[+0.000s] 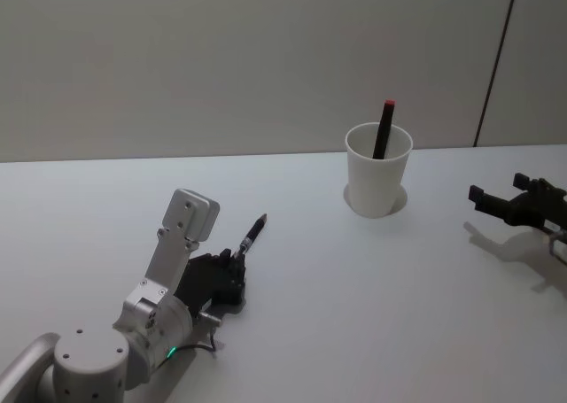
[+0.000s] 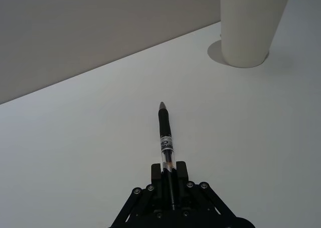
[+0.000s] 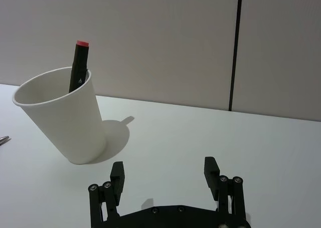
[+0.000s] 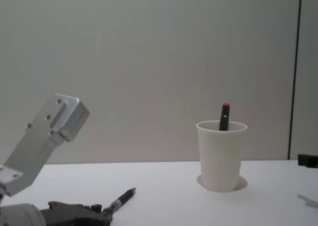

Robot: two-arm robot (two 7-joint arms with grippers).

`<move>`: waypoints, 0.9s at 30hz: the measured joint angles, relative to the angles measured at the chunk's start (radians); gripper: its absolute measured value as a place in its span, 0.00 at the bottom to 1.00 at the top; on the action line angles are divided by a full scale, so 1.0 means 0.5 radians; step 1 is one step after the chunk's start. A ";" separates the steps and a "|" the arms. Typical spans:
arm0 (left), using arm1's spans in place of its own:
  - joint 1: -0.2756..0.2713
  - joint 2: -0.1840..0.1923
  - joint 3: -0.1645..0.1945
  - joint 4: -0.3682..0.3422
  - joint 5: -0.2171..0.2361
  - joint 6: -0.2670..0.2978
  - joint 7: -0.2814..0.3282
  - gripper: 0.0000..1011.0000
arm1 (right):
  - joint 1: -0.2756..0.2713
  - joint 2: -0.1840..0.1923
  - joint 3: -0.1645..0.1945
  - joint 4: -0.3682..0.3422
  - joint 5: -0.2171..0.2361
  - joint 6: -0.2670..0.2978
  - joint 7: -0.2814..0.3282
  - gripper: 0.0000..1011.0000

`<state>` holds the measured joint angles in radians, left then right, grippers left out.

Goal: Place the pen into the pen holder.

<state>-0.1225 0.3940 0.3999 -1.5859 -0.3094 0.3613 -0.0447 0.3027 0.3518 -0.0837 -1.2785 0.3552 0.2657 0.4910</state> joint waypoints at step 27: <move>-0.128 -0.069 -0.001 0.052 0.174 -0.119 -0.097 0.17 | 0.000 0.000 0.000 0.000 0.000 0.000 0.000 0.99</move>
<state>-0.1865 0.3594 0.3996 -1.5596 -0.2225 0.3019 -0.0933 0.3026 0.3518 -0.0837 -1.2785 0.3552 0.2657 0.4910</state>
